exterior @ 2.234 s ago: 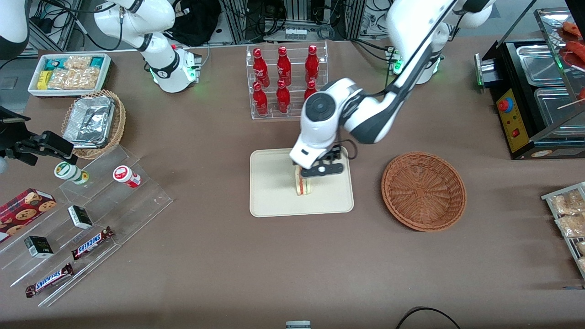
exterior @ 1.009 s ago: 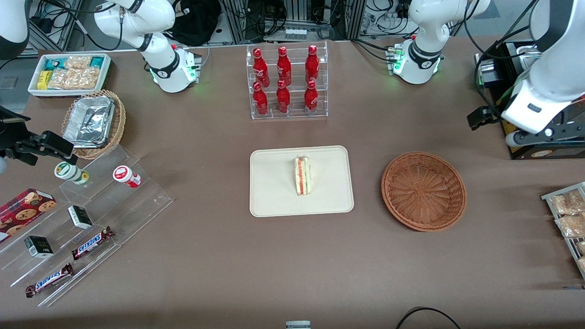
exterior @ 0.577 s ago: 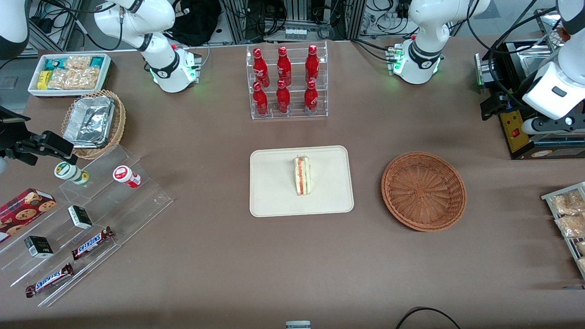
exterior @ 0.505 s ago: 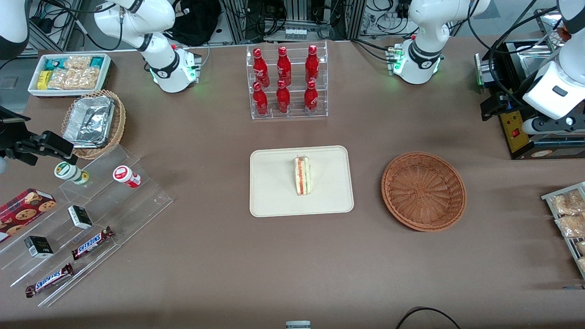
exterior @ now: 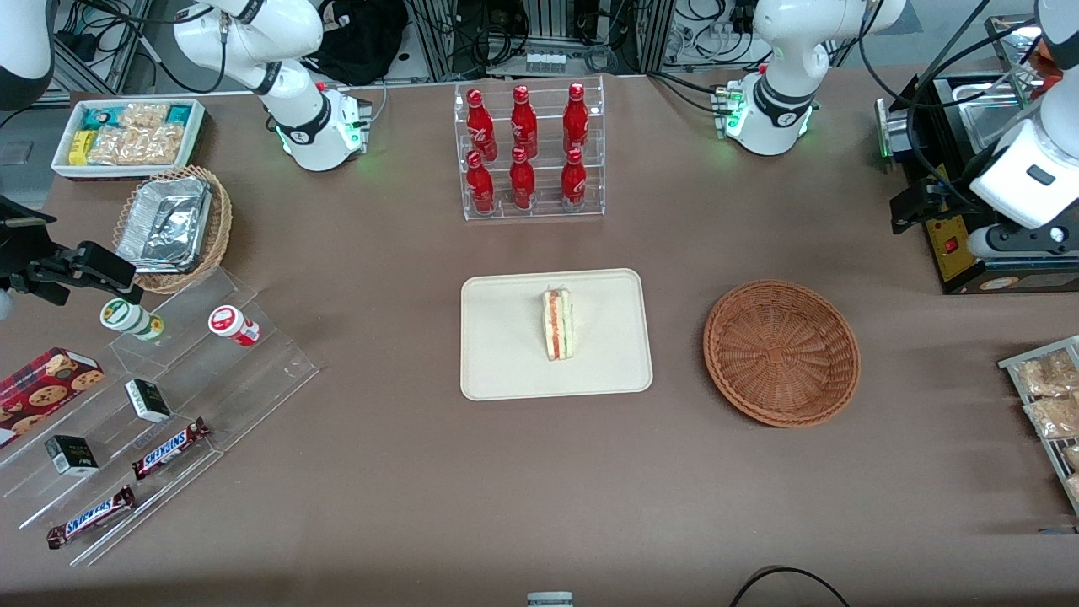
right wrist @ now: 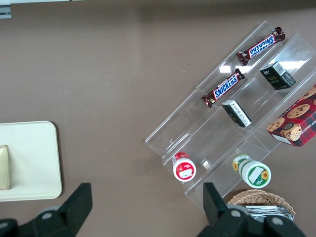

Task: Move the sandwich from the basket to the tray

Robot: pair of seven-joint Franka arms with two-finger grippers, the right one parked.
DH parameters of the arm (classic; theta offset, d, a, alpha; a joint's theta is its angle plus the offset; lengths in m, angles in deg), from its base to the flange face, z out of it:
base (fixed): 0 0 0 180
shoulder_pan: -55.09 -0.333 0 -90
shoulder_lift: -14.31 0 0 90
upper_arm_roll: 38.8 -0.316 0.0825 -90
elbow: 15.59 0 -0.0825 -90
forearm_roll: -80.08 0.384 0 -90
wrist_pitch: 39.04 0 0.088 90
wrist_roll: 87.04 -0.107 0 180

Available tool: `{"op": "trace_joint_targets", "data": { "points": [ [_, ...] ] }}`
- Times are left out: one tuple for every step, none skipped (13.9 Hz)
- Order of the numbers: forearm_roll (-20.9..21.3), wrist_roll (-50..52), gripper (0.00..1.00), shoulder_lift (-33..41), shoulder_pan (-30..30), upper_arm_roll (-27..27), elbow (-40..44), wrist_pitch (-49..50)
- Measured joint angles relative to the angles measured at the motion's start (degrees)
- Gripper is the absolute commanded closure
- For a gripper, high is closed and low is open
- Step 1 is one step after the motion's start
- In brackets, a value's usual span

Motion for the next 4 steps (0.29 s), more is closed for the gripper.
{"op": "trace_joint_targets", "data": {
  "points": [
    [0.0,0.0,0.00,0.0,0.0,-0.1,0.0,-0.1],
    [0.0,0.0,0.00,0.0,0.0,-0.2,0.1,-0.4],
    [-0.3,0.0,0.00,-0.1,0.0,-0.2,0.1,-0.6],
    [-1.0,0.1,0.00,-0.3,0.0,-0.3,0.2,-0.6]
  ]
}}
